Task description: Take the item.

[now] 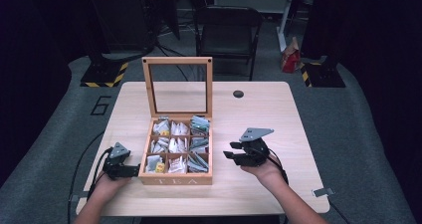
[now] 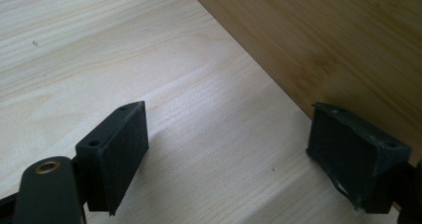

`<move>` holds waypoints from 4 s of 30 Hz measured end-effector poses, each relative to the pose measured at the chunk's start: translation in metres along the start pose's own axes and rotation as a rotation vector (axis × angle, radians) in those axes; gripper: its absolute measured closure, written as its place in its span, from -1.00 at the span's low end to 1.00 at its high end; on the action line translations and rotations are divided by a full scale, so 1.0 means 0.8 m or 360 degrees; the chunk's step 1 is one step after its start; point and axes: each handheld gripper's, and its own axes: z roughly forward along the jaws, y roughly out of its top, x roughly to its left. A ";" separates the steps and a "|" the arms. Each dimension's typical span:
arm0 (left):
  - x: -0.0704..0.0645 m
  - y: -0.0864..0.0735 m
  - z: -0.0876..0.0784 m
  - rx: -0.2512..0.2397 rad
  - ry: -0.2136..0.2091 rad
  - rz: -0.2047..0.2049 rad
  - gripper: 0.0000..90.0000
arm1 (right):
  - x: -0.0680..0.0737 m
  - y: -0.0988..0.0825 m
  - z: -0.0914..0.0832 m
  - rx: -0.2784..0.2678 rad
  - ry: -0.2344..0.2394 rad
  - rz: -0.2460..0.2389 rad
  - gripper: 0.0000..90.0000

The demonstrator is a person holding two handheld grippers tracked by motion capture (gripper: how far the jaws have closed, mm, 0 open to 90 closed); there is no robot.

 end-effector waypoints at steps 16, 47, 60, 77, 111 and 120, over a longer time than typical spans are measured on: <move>-0.001 0.000 0.000 -0.0001 -0.0003 -0.0010 -0.65 | 0.016 0.017 0.018 -0.0027 0.0075 -0.0014 0.17; 0.000 0.000 0.000 0.0005 -0.0005 -0.0008 -0.65 | 0.044 0.021 0.055 0.0038 0.0170 -0.0090 0.37; -0.001 0.000 0.000 0.0002 -0.0005 -0.0012 -0.65 | 0.050 0.016 0.066 0.0076 0.0187 -0.0092 0.52; -0.001 0.000 0.000 0.0002 -0.0005 -0.0013 -0.65 | 0.052 0.010 0.084 0.0136 0.0249 -0.0095 0.78; -0.001 0.000 0.000 0.0001 -0.0005 -0.0014 -0.65 | 0.054 0.017 0.080 0.0097 0.0289 -0.0095 1.00; -0.001 0.000 0.000 0.0001 -0.0005 -0.0013 -0.65 | 0.054 0.030 0.067 0.0062 0.0296 -0.0102 1.00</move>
